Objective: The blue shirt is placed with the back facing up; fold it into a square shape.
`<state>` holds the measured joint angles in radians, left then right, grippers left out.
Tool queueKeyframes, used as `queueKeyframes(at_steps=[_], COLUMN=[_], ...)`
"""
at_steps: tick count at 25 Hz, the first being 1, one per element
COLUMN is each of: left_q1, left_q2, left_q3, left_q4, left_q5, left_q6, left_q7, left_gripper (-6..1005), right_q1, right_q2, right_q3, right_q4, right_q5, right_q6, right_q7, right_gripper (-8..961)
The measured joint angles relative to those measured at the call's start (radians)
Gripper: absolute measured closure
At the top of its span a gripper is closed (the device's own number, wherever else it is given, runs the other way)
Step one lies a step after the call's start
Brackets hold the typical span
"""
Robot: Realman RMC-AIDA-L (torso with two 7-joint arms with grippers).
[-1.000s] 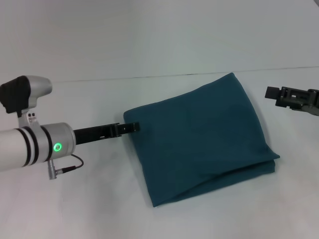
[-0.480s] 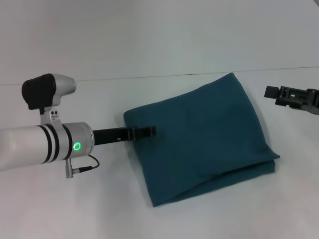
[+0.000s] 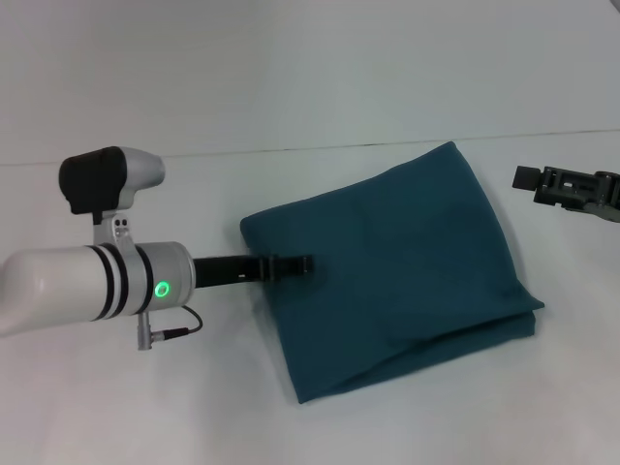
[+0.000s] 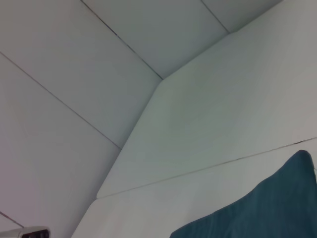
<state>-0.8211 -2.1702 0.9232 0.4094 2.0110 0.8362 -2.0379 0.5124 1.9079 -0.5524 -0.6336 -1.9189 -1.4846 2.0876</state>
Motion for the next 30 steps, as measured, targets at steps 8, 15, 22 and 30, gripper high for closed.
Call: queueKeyframes(at_steps=[8, 15, 22, 30], left_q1=[-0.006, -0.003, -0.003, -0.002], left_q2=[-0.001, 0.000, 0.000, 0.000], left_q3=[0.039, 0.048, 0.048, 0.048], left_q4=[0.004, 0.016, 0.019, 0.019], left_q5=[-0.001, -0.002, -0.002, -0.002], left_q6=[0.009, 0.009, 0.003, 0.001], left_q7=[0.014, 0.026, 0.026, 0.027], left_gripper=[215, 497, 786, 902], right_q1=[0.000, 0.000, 0.000, 0.000], right_q2=[0.002, 0.002, 0.005, 0.009], right_q3=[0.000, -0.003, -0.001, -0.005], right_q4=[0.000, 0.000, 0.000, 0.000], right_q5=[0.000, 0.000, 0.000, 0.000], right_q6=[0.008, 0.014, 0.014, 0.023], right_q7=[0.000, 0.000, 0.000, 0.000], right_gripper=[26, 26, 25, 25])
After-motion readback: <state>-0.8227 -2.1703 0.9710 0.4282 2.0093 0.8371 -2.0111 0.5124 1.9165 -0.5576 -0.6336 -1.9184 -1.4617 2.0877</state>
